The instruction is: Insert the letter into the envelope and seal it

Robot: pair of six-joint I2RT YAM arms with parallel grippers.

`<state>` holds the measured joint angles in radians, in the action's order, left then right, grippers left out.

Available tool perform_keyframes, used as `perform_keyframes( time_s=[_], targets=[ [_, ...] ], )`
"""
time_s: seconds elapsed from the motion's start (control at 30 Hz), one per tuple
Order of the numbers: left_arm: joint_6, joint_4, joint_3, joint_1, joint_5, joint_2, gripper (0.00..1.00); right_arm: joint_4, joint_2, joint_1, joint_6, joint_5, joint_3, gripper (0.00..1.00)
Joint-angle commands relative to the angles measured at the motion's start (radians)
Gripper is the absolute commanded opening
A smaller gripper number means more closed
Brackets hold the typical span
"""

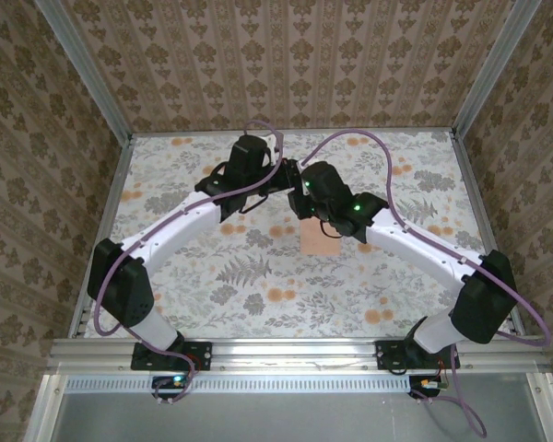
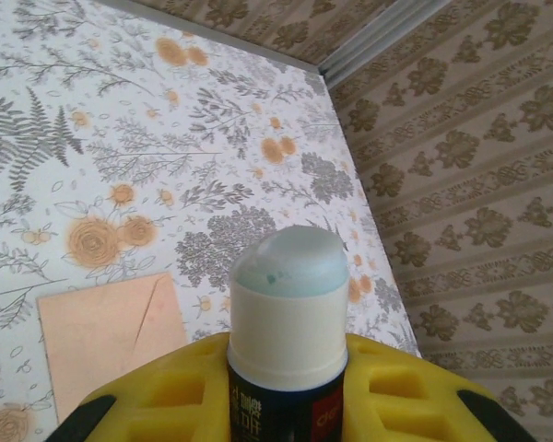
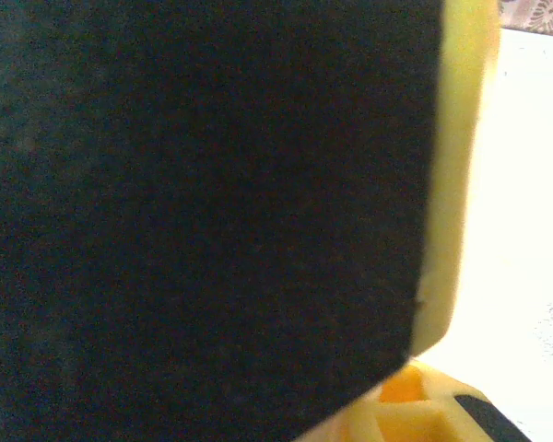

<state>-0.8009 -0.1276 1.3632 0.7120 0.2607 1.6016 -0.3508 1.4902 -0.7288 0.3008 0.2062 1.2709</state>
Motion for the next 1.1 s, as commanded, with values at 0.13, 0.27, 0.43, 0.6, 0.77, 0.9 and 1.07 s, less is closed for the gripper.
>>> perform_keyframes(
  time_s=[0.13,0.27,0.43,0.6,0.77,0.9,1.07],
  targets=[
    [-0.072,0.056,0.010,0.080,0.107,-0.017,0.00,0.128,-0.009,-0.052,-0.060,-0.115,0.019,0.15],
    [-0.063,0.075,-0.015,0.047,0.144,-0.041,0.00,0.099,-0.062,0.028,0.018,-0.271,0.010,0.38],
    [-0.047,0.131,-0.068,-0.030,0.266,-0.088,0.00,0.015,-0.151,0.285,0.120,-0.760,0.012,0.72],
    [-0.096,0.319,-0.142,-0.112,0.439,-0.128,0.00,0.104,-0.236,0.545,0.197,-1.203,-0.069,0.80],
    [-0.156,0.500,-0.149,-0.132,0.577,-0.116,0.00,0.271,-0.247,0.596,0.274,-1.377,-0.138,0.81],
    [-0.208,0.613,-0.142,-0.128,0.611,-0.100,0.00,0.423,-0.223,0.587,0.364,-1.378,-0.190,0.81],
    [-0.233,0.673,-0.133,-0.114,0.609,-0.082,0.00,0.498,-0.194,0.535,0.388,-1.344,-0.197,0.79]
  ],
)
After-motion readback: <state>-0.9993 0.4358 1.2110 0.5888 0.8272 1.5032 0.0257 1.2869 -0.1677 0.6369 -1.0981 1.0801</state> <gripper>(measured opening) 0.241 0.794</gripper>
